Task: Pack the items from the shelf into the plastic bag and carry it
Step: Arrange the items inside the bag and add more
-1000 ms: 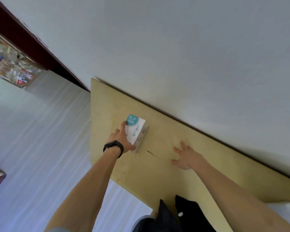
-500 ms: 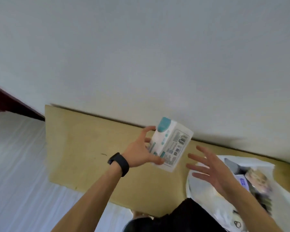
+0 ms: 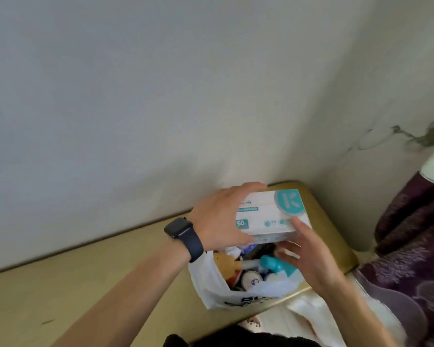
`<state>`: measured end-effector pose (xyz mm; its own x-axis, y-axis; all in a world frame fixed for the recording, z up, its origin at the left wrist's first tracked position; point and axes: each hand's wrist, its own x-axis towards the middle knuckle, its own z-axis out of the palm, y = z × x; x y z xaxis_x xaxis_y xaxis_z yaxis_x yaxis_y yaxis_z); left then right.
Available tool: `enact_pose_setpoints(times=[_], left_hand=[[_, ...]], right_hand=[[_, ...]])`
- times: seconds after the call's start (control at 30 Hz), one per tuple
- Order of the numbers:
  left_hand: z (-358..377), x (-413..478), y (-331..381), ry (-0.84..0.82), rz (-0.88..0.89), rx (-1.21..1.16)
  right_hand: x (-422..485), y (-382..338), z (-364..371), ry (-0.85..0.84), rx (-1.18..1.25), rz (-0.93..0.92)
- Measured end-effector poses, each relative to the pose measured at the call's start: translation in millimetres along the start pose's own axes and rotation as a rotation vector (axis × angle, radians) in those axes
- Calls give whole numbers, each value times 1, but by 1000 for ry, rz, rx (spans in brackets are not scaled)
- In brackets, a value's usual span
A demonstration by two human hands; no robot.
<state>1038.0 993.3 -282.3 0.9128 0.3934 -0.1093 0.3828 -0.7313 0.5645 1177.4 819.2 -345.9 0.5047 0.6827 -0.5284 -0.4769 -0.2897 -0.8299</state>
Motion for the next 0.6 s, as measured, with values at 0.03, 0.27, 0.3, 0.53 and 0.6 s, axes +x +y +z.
enact_pose_setpoints(times=[0.03, 0.27, 0.3, 0.53, 0.6], left_hand=[[5, 3, 8, -8, 15, -30], [23, -3, -8, 270, -265, -28], [26, -8, -20, 267, -388, 29], [79, -34, -66, -179, -701, 38], [86, -35, -61, -99, -674, -43]], right_hand=[[-4, 2, -8, 40, 37, 2], [-29, 28, -61, 230, 417, 49], [-34, 32, -67, 237, 451, 63], [-46, 69, -70, 295, 276, 220], [-41, 78, -62, 263, 110, 261]])
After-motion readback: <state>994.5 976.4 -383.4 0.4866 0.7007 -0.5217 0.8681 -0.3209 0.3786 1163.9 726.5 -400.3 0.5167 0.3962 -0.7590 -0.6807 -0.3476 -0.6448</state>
